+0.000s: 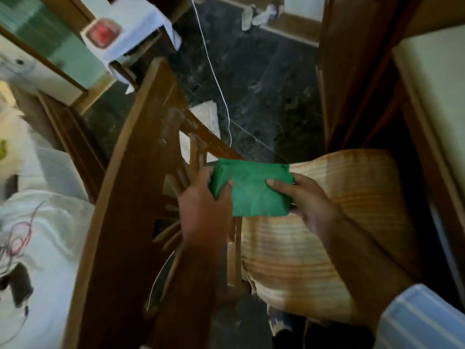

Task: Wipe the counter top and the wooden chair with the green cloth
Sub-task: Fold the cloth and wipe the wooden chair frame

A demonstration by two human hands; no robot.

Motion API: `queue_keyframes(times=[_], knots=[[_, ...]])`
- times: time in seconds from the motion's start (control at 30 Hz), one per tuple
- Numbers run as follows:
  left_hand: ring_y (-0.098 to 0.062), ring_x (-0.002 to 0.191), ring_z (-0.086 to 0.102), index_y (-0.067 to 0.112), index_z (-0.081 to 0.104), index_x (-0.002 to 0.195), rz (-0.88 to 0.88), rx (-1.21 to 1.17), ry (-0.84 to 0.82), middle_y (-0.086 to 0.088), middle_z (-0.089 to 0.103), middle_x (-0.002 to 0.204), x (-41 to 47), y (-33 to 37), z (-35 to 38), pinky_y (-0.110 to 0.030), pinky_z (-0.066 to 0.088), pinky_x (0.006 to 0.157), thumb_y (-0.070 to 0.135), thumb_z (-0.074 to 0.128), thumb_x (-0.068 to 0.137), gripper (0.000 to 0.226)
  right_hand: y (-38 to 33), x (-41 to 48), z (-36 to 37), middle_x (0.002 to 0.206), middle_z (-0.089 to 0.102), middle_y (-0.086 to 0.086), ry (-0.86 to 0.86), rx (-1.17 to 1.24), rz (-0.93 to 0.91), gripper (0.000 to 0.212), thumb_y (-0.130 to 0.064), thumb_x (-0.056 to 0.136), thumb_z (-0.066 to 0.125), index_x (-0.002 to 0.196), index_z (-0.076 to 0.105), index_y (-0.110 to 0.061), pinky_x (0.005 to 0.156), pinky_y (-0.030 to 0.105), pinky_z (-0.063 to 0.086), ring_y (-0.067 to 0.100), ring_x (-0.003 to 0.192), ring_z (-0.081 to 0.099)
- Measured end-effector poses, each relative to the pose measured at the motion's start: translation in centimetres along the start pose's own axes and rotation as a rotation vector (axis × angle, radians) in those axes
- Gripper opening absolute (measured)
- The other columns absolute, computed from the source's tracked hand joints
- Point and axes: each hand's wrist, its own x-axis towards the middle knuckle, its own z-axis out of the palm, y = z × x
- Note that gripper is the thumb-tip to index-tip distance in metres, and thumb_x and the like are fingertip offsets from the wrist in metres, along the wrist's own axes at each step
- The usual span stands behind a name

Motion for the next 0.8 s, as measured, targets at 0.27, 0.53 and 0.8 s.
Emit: queue_keyframes(times=[0.27, 0.53, 0.8], knots=[[-0.017, 0.093, 0.066, 0.012, 0.072, 0.118, 0.312, 0.332, 0.148, -0.009, 0.074, 0.114, 5.0, 4.8, -11.4, -0.024, 0.045, 0.084, 0.013, 0.073, 0.086, 0.032, -2.8, -1.3, 10.8, 0.129, 0.072, 0.009, 0.131, -0.314, -0.299, 0.047, -0.026, 0.09, 0.082, 0.132, 0.065, -0.011, 0.104, 0.042, 0.058, 0.023, 0.118, 0.07], [-0.031, 0.112, 0.06, 0.005, 0.062, 0.128, 0.448, 0.461, 0.08, -0.018, 0.064, 0.124, 8.3, 0.9, -13.8, -0.034, 0.044, 0.095, 0.013, 0.069, 0.089, 0.04, 1.5, -3.5, 19.6, 0.177, 0.011, 0.003, -0.209, -0.771, -0.865, 0.076, -0.056, 0.104, 0.043, 0.166, 0.019, -0.022, 0.125, 0.058, 0.032, 0.023, 0.162, 0.022], [0.0, 0.146, 0.017, 0.03, -0.002, 0.159, 0.315, 0.258, -0.096, 0.004, 0.017, 0.167, 4.7, -4.3, -13.3, -0.026, 0.022, 0.115, 0.054, 0.035, 0.101, 0.073, 0.7, 0.9, 21.9, 0.178, 0.001, 0.003, -0.05, -0.72, -0.925, 0.085, -0.074, 0.099, 0.008, 0.168, 0.006, -0.025, 0.131, 0.057, 0.016, 0.024, 0.165, 0.004]])
